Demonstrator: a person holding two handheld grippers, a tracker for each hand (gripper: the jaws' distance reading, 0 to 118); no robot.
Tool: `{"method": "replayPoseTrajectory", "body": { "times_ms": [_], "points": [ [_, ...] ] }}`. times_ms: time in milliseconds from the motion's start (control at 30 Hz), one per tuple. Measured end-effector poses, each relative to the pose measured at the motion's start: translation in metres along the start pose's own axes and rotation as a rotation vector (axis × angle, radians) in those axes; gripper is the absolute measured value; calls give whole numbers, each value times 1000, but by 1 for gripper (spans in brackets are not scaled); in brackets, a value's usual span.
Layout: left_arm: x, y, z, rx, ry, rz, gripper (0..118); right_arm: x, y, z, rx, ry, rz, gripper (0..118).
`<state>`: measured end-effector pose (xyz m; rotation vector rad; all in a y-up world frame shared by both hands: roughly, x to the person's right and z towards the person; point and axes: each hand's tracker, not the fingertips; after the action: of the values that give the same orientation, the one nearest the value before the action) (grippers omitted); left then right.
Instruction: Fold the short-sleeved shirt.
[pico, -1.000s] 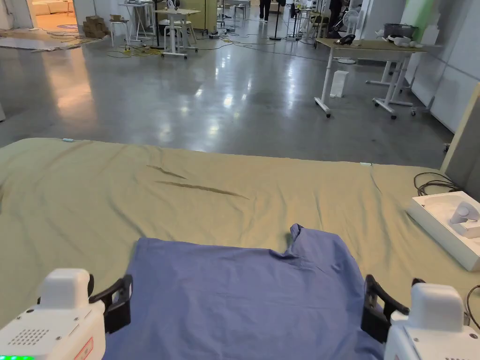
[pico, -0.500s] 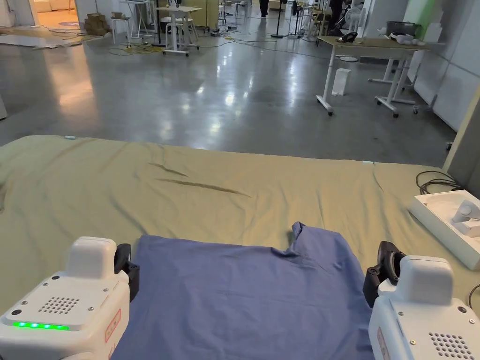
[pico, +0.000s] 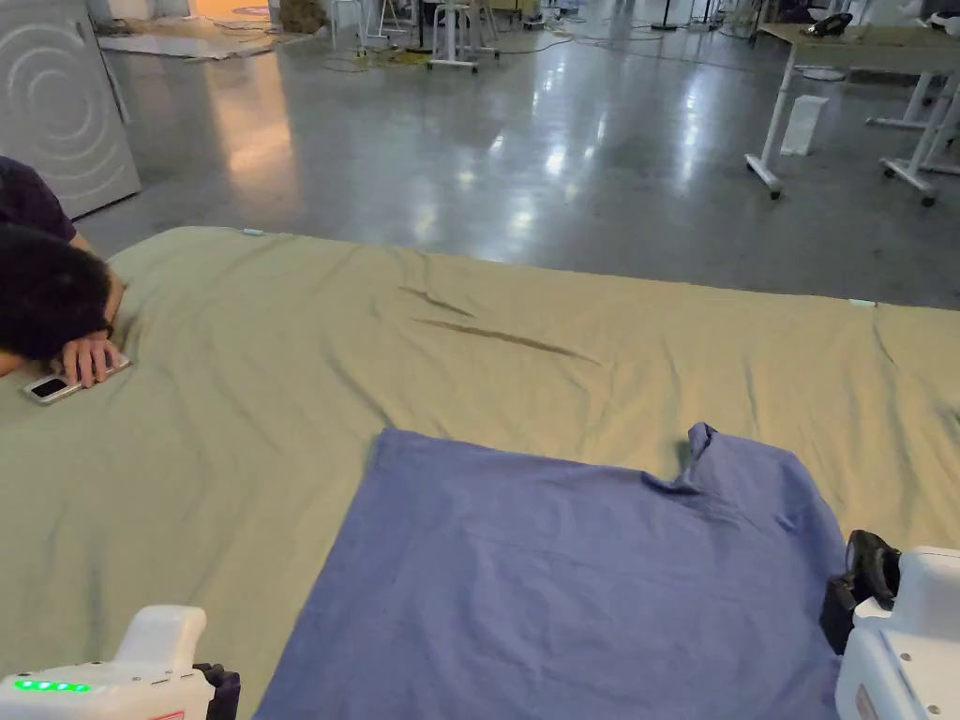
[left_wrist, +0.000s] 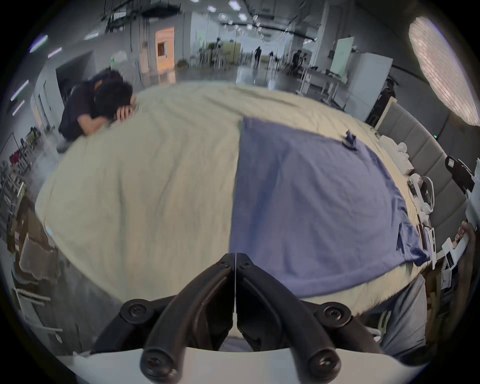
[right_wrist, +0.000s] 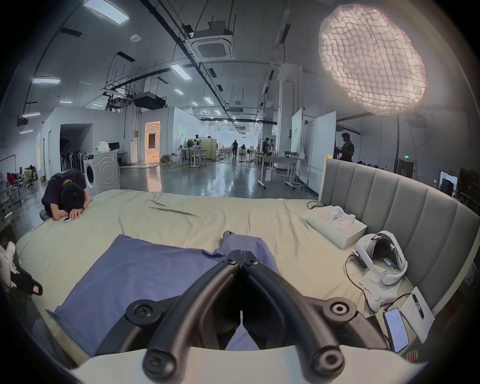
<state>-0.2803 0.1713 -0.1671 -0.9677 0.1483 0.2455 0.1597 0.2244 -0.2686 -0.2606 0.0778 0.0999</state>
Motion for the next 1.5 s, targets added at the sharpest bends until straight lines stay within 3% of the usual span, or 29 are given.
{"method": "replayPoseTrajectory", "body": {
  "times_ms": [133, 200, 233, 267, 400, 500, 567, 700, 733, 867, 933, 1133, 1233, 1333, 1400, 1500],
  "points": [
    [-17, -15, -16, -100, 4, 29, 22, -4, -6, -6, -33, 16, -5, 0],
    [-33, -25, -35, -122, -15, 58, 57, -6, -8, -8, -43, 18, -5, 0],
    [-32, -26, -41, -140, -24, 73, 68, -7, -9, -9, -48, 22, -5, 0],
    [-32, -24, -22, -143, -59, 99, 73, -7, -10, -10, -56, 25, -2, 0],
    [-37, -39, -78, -214, 34, 76, 74, -5, -15, -12, -76, 22, 5, 0],
    [-46, -34, -87, -213, 48, 80, 69, 0, -18, -12, -98, 12, 6, 0],
    [-39, -33, -85, -206, 95, 42, 54, 4, -21, -11, -113, 5, 4, 0],
    [-11, -34, -87, -223, 111, -85, 13, 15, -29, -8, -140, -1, 3, 0],
    [-7, -35, -88, -229, 113, -115, 10, 19, -31, -6, -148, -5, 7, 0],
    [-3, -36, -86, -218, 127, -132, 8, 41, -35, 6, -200, -12, 21, 0],
    [-12, -37, -79, -190, 86, -60, 7, 56, -39, 13, -248, -7, 13, 0],
    [-25, -37, -61, -155, 63, -27, 7, 99, -62, 28, -487, -22, -20, 1],
    [-14, -36, -53, -147, 67, -27, 7, 111, -85, 31, -630, 19, -62, 24],
    [-5, -36, -49, -146, 69, -33, 7, 112, -110, 31, -722, -7, -36, 56],
    [-2, -35, -46, -147, 71, -34, 7, 110, -127, 28, -771, -13, -24, 63],
    [-2, -35, -47, -152, 70, -32, 7, 109, -149, 17, -831, 5, -63, 63]
  ]
}}
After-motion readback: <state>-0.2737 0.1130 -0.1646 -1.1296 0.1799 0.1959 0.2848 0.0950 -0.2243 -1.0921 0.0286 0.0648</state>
